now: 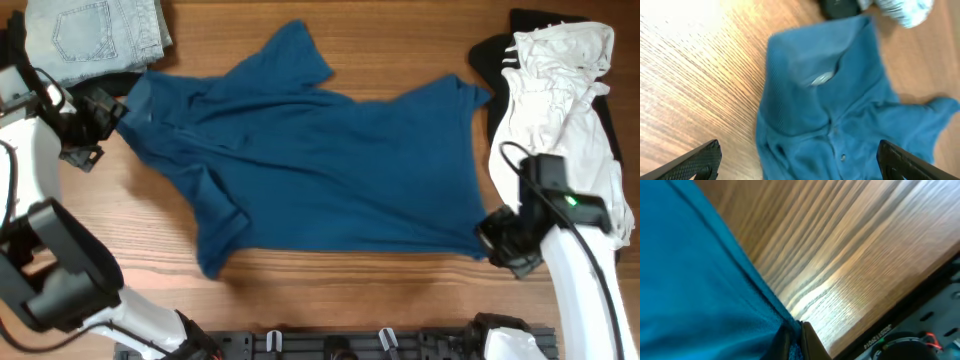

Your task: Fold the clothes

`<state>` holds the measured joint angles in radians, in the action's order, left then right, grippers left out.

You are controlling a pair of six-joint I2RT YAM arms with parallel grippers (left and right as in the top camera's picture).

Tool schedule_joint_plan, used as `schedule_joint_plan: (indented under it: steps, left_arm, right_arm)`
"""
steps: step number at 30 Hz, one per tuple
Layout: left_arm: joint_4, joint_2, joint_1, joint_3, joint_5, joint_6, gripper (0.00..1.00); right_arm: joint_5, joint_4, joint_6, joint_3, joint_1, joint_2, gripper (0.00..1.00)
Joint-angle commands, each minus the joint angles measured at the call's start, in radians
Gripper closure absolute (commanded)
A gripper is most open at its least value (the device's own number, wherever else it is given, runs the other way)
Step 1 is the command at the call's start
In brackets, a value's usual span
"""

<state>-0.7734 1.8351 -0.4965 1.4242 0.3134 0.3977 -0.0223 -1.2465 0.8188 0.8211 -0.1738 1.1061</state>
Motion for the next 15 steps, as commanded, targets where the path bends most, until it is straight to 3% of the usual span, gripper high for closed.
schedule_joint_plan:
  steps: [1, 7, 8, 9, 10, 12, 15]
  left_arm:
    - [-0.037, -0.055, 0.001, 0.003, 0.008, -0.024, 0.00]
    - [-0.096, -0.090, 0.016, 0.003, 0.013, -0.054, 0.00]
    - [-0.100, -0.090, 0.024, 0.003, 0.013, -0.054, 0.00]
    - [-0.103, -0.089, 0.033, 0.003, 0.013, -0.054, 0.00]
    - [-0.103, -0.089, 0.043, 0.003, 0.012, -0.054, 0.00]
    - [-0.084, -0.089, 0.082, 0.003, 0.026, -0.055, 0.02]
    - [0.011, -0.088, 0.181, 0.003, 0.118, -0.110, 0.22]
  right_arm:
    - [0.068, -0.018, 0.019, 0.033, -0.062, -0.093, 0.96]
    - [0.067, 0.011, 0.018, 0.034, -0.117, -0.074, 0.92]
    - [0.057, 0.016, 0.011, 0.034, -0.117, -0.060, 0.77]
    - [0.024, 0.034, -0.039, 0.034, -0.117, -0.044, 0.28]
    - [-0.013, 0.053, -0.089, 0.034, -0.117, -0.029, 0.00]
    - [-0.084, 0.087, -0.138, 0.034, -0.117, 0.008, 0.00]
    - [-0.201, 0.179, -0.198, 0.034, -0.117, 0.061, 0.01]
